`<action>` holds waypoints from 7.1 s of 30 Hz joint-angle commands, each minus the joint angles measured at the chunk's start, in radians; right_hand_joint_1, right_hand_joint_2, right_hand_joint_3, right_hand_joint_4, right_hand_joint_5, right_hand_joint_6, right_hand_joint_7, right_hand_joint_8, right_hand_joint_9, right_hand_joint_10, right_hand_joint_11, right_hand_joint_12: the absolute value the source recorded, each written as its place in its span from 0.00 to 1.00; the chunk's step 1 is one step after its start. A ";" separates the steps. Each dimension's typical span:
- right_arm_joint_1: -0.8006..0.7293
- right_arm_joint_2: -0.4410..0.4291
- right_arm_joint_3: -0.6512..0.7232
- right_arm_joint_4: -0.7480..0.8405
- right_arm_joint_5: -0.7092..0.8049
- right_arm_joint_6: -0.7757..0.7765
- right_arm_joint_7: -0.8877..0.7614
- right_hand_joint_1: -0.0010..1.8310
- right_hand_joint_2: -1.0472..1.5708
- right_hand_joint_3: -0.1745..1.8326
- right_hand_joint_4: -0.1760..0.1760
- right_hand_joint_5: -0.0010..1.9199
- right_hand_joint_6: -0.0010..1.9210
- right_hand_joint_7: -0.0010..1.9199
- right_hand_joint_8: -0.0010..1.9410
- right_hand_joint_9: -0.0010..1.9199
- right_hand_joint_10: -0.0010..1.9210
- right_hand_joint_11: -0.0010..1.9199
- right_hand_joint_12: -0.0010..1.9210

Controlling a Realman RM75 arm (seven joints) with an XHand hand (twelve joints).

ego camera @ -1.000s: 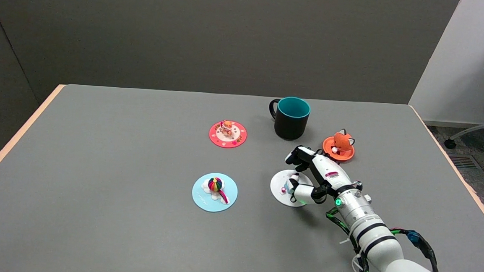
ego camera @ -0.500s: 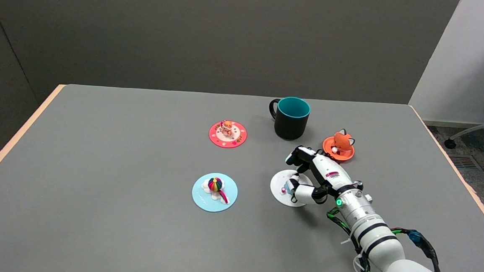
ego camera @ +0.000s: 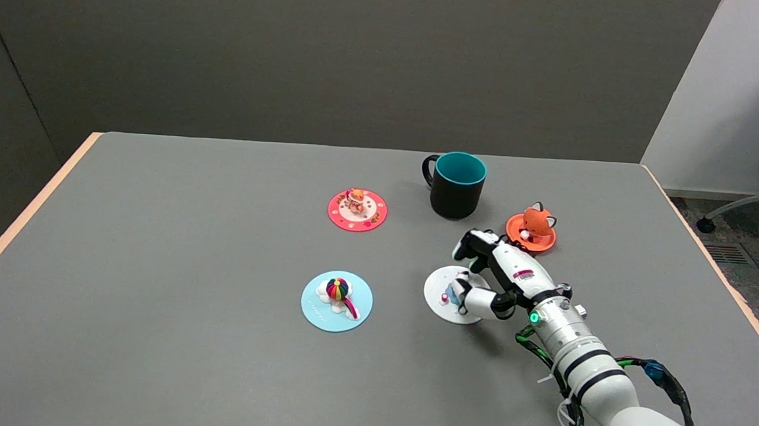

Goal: Pick up the white cup lid.

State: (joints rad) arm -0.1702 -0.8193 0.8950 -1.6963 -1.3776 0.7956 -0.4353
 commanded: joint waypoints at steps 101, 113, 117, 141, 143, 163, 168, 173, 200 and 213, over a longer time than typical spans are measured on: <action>-0.015 0.093 0.225 0.033 -0.001 -0.331 -0.135 0.57 0.74 0.50 0.65 0.08 0.72 0.01 0.60 0.18 0.54 0.31 0.11; -0.015 0.093 0.245 -0.021 -0.013 -0.341 -0.135 0.54 0.78 0.44 0.65 0.11 0.77 0.01 0.62 0.16 0.58 0.30 0.11; -0.020 0.098 0.259 -0.041 -0.043 -0.368 -0.135 0.47 0.88 0.20 0.65 0.30 0.84 0.09 0.60 0.18 0.53 0.27 0.14; -0.026 0.101 0.308 -0.040 -0.051 -0.469 -0.134 0.50 0.57 0.59 0.43 0.40 0.14 0.35 0.09 0.30 0.10 0.22 0.16; -0.026 0.101 0.309 -0.030 -0.071 -0.480 -0.134 0.50 0.57 0.59 0.42 0.40 0.14 0.35 0.09 0.30 0.10 0.22 0.16; -0.018 0.107 0.353 0.057 -0.140 -0.554 -0.127 0.50 0.57 0.59 0.43 0.39 0.14 0.34 0.09 0.30 0.10 0.22 0.16; -0.018 0.107 0.350 0.054 -0.142 -0.555 -0.131 0.50 0.57 0.58 0.43 0.39 0.14 0.35 0.09 0.31 0.10 0.22 0.15; -0.018 0.107 0.350 0.043 -0.142 -0.553 -0.134 0.51 0.57 0.58 0.41 0.40 0.15 0.35 0.09 0.31 0.10 0.22 0.15; -0.023 0.104 0.315 0.027 -0.143 -0.539 -0.135 0.50 0.61 0.54 0.49 0.44 0.29 0.41 0.13 0.32 0.09 0.23 0.14; -0.019 0.105 0.310 0.030 -0.143 -0.532 -0.157 0.50 0.63 0.50 0.76 0.36 0.56 0.39 0.20 0.33 0.09 0.24 0.13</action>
State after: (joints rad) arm -0.1914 -0.7140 1.2152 -1.6688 -1.5193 0.2555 -0.5787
